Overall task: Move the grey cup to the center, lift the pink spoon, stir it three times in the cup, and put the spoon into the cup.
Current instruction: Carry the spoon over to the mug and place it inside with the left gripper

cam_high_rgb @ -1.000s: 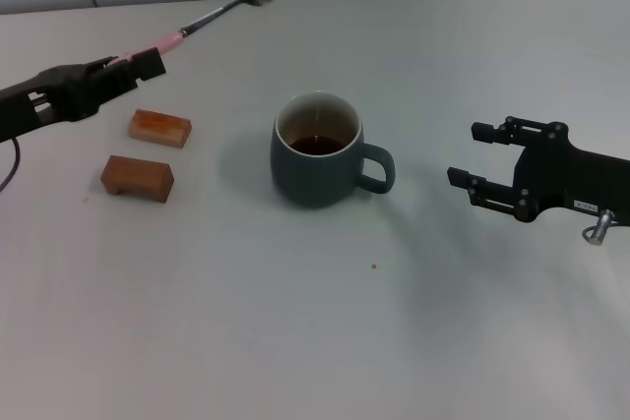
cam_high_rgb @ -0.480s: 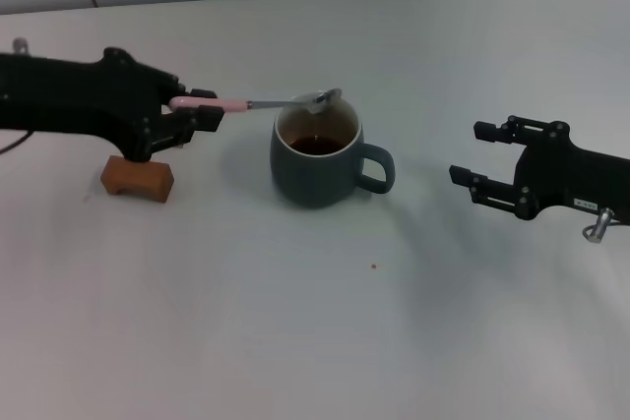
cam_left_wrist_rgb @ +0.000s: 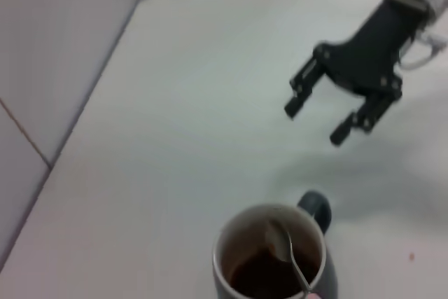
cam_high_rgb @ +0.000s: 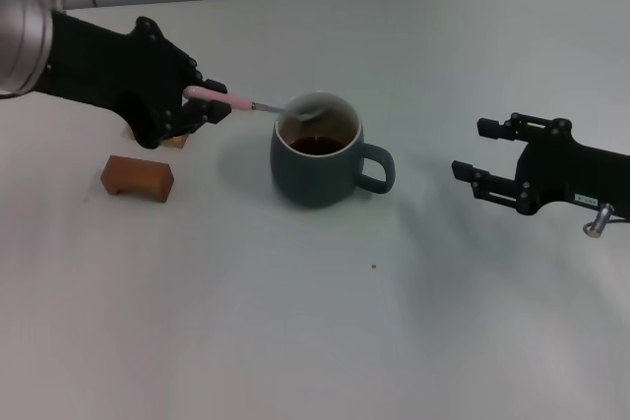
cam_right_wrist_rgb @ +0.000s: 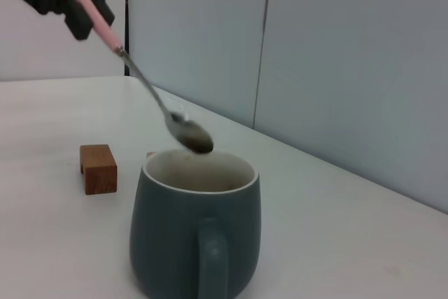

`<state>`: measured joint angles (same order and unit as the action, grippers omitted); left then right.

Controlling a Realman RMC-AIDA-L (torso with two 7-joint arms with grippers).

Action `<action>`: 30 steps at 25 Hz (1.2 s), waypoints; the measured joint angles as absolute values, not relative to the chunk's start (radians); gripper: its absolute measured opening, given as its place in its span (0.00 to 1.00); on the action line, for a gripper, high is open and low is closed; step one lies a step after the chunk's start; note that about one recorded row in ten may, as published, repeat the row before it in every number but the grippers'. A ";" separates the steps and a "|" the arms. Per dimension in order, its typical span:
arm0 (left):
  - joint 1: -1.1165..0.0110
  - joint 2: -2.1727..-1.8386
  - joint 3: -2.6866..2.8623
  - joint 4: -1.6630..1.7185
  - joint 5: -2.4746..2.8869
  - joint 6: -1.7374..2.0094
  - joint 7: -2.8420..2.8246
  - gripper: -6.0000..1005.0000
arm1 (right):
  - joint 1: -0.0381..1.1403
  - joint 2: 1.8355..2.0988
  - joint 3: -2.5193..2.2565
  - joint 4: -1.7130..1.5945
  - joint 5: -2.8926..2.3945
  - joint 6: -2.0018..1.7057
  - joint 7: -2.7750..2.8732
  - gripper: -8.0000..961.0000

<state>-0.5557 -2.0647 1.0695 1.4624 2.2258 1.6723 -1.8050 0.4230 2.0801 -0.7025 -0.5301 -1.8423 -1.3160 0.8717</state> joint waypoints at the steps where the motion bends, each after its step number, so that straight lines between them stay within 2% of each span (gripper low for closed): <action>1: -0.573 -2.065 1.114 1.492 2.282 1.670 -1.806 0.17 | 0.424 2.080 -0.703 -0.530 -1.842 -1.316 0.873 0.67; 19: -0.700 -2.079 1.451 1.574 2.596 1.614 -1.868 0.19 | 0.427 2.078 -0.703 -0.530 -1.842 -1.304 0.887 0.67; 30: -0.729 -2.078 1.547 1.558 2.655 1.600 -1.895 0.19 | 0.428 2.078 -0.703 -0.524 -1.842 -1.301 0.887 0.67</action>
